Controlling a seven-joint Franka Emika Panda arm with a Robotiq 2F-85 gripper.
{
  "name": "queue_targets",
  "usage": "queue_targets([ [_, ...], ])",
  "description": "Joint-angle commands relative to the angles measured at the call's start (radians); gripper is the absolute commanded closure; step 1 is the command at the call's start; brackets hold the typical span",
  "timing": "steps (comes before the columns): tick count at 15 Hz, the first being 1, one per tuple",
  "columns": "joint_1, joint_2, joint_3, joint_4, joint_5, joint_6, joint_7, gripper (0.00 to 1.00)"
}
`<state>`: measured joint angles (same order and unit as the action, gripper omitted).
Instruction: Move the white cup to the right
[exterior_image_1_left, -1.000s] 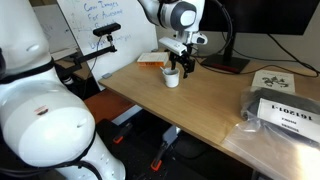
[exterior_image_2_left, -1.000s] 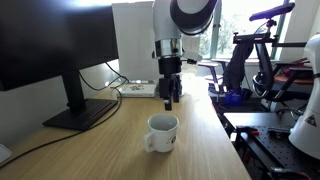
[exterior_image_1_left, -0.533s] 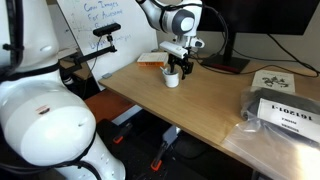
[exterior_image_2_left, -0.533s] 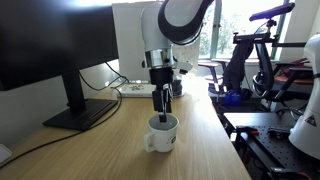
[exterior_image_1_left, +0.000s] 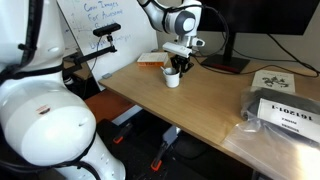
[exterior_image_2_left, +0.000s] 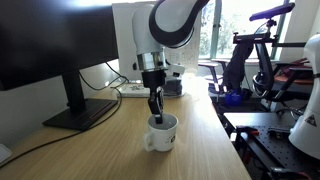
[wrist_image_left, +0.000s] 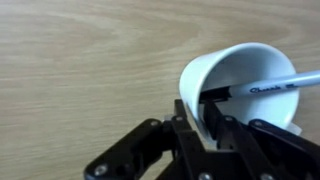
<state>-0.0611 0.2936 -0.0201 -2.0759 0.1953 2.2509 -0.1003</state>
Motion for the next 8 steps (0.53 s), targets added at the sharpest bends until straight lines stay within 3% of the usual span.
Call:
queue_targets([
  [1,-0.008,0.003,0.002,0.029,-0.031,-0.050,-0.048,1.00],
  [4,-0.010,-0.003,0.002,0.029,-0.054,-0.059,-0.073,0.97],
  [8,-0.029,-0.043,-0.005,0.032,-0.164,-0.084,-0.245,0.97],
])
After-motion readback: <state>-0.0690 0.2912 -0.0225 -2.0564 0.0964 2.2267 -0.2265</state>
